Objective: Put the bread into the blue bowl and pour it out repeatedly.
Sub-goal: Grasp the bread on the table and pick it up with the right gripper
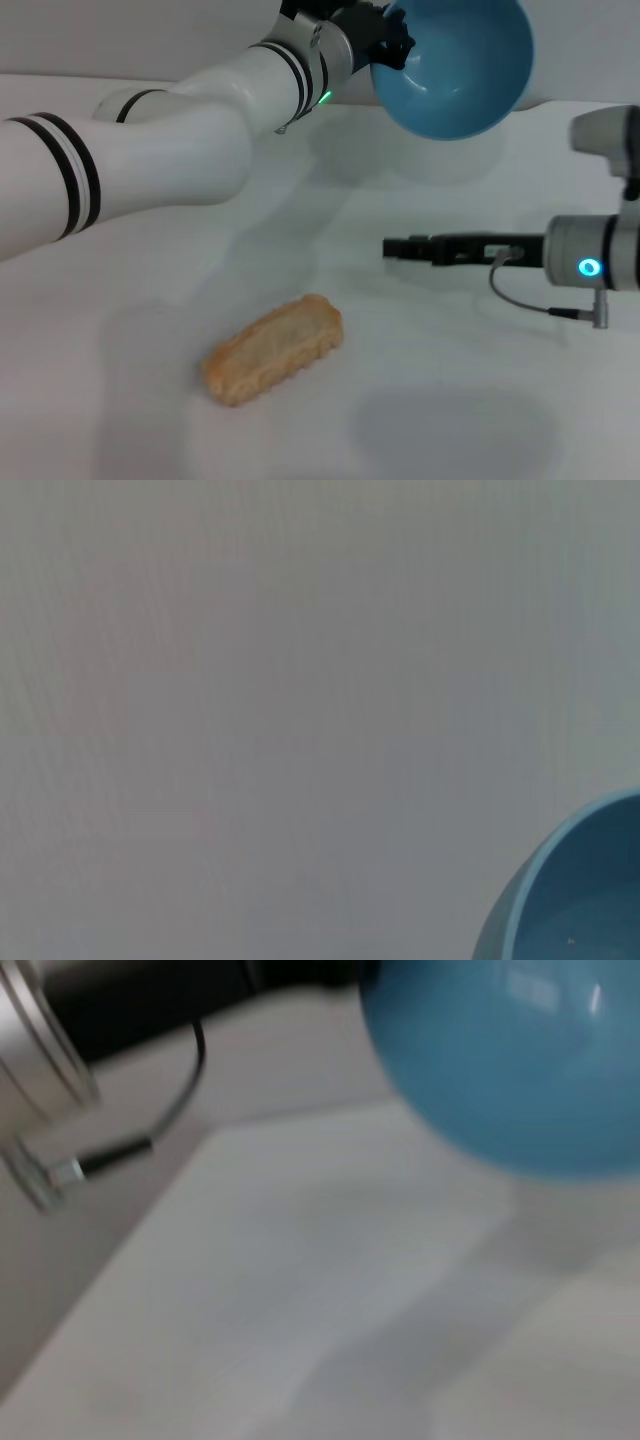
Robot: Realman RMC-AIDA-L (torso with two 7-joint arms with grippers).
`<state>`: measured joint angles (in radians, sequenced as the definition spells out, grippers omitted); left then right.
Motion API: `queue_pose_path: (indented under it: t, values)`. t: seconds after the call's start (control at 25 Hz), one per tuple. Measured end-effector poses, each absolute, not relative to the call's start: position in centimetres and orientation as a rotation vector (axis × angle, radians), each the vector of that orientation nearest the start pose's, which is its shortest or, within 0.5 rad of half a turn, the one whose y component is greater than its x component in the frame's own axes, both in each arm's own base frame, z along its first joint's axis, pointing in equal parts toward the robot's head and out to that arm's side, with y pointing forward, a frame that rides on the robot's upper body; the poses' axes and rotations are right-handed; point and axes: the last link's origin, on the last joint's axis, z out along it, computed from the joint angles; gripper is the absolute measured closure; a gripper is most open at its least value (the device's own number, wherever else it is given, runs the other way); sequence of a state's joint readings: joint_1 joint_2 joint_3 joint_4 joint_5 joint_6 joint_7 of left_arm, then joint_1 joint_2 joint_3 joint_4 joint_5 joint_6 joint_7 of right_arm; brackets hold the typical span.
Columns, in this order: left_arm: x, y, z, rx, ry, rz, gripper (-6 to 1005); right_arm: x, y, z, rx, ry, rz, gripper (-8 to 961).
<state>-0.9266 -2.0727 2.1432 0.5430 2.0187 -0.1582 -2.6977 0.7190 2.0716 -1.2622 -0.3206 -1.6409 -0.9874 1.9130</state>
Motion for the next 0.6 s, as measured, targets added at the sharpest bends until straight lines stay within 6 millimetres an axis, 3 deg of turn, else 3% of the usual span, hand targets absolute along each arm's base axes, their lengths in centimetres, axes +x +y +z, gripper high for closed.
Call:
queue_pose_path:
  t: [0.24, 0.6]
  values:
    - [-12.9, 45.7, -10.1, -2.124, -0.491, -0.362, 1000, 23.6, 36.2, -10.9, -2.533, 1.493, 0.31, 436]
    - [-12.9, 45.4, -10.3, -2.127, -0.494, -0.368, 1000, 22.1, 36.2, -12.1, -2.537, 1.547, 0.316, 443]
